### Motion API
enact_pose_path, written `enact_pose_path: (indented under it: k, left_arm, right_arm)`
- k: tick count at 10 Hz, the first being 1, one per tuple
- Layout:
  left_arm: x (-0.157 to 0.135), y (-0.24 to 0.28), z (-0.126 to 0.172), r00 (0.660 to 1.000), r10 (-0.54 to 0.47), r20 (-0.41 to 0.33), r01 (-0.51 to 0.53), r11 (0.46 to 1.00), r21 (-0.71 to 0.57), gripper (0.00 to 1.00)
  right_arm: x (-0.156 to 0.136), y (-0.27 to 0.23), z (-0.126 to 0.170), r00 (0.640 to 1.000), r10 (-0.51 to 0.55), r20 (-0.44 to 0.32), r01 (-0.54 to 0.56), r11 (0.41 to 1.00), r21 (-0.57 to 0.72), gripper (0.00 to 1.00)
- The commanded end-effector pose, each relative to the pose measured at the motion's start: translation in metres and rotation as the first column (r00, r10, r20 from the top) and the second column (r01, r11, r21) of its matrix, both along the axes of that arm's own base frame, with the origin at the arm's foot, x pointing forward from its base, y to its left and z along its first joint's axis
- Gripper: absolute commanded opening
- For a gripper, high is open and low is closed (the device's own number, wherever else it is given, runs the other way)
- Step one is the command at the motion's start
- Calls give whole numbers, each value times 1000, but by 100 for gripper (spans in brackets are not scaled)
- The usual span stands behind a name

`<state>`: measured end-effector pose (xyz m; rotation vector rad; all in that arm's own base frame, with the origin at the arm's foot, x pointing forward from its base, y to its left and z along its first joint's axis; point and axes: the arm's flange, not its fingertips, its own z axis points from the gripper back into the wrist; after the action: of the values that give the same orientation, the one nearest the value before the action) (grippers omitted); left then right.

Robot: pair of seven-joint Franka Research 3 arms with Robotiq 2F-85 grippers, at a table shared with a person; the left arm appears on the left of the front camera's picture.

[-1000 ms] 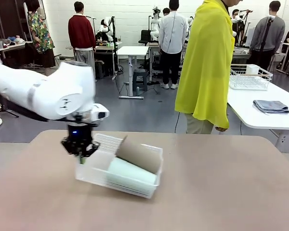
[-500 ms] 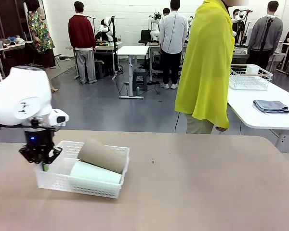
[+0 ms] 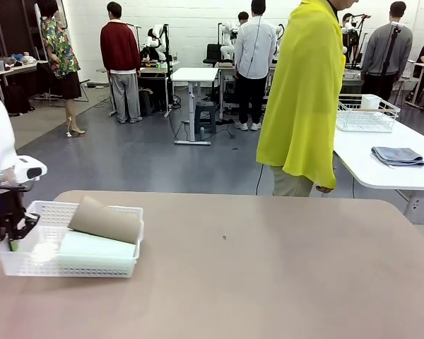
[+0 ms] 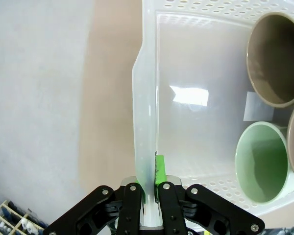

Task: Clean and organize the cups into the basket.
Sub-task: Move the Organizing basket back to the left side of the table.

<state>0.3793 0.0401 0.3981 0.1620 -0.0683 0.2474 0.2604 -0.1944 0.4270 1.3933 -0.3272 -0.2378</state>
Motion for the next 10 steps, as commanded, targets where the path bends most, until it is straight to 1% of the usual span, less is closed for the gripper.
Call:
enact_pose_path:
  k: [1, 6, 7, 10]
  left_arm:
    - [-9, 11, -17, 999, -5, 38, 4, 1000, 26, 5]
    - [14, 7, -33, 995, -93, 48, 94, 995, -28, 5]
    - [17, 5, -35, 993, -109, 41, 110, 993, -29, 5]
    - [19, 7, -34, 992, -124, 37, 125, 992, -33, 97]
  right_arm:
    - [1, 2, -2, 1000, -9, 2, 9, 1000, 3, 100]
    - [1, 2, -2, 1000, -9, 2, 9, 1000, 3, 100]
    - [1, 2, -2, 1000, -9, 2, 9, 1000, 3, 100]
    - [1, 2, -2, 1000, -9, 2, 9, 1000, 3, 100]
